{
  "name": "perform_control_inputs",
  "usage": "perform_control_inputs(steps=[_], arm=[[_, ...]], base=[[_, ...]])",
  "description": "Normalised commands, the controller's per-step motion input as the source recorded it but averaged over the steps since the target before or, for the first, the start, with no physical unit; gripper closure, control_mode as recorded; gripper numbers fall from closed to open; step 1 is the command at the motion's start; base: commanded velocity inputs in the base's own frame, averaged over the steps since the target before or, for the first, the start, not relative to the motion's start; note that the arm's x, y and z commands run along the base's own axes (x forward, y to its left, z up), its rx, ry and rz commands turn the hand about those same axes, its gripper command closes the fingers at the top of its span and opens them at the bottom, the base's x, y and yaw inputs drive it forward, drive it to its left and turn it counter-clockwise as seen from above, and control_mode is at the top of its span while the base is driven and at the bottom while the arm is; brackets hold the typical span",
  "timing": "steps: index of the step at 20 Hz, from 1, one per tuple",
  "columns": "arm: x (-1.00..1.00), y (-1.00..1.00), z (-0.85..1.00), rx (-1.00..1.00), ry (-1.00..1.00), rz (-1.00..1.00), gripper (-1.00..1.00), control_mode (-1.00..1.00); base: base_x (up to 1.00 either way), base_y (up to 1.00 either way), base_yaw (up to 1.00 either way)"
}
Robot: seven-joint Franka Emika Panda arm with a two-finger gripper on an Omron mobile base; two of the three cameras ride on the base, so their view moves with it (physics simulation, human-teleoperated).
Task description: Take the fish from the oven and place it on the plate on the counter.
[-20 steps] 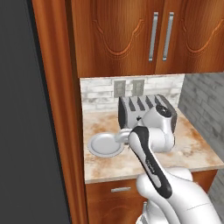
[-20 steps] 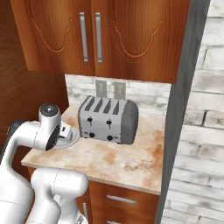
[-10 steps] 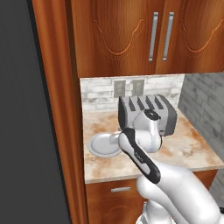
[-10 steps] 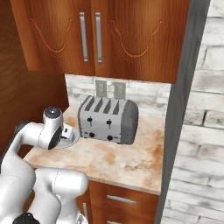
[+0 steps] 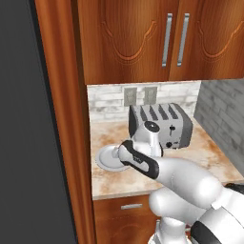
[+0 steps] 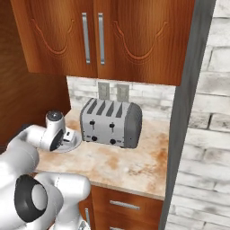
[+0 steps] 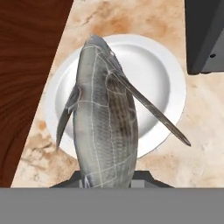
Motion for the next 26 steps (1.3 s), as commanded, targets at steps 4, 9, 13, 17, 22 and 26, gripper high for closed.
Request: perform_control_inputs(steps=[4,9,13,17,22,26], arm=[[0.35,0.0,-0.26,0.0,0.02,0.0,1.0,-1.0],[0.3,0.0,-0.25,0.0,0.03,0.0,1.0,-1.0],[0.2,0.09,-0.22,-0.01,0.0,0.0,1.0,-1.0],[0.05,0.19,-0.23,-0.04,0.0,0.0,1.0,-1.0],[0.15,0.1,-0.18,-0.02,0.0,0.0,1.0,-1.0],[0.17,0.02,-0.03,0.0,0.0,0.0,-1.0,-1.0]], base=[[0.0,0.0,0.0],[0.0,0.0,0.0],[0.0,0.0,0.0],[0.0,0.0,0.0],[0.0,0.0,0.0],[0.0,0.0,0.0]])
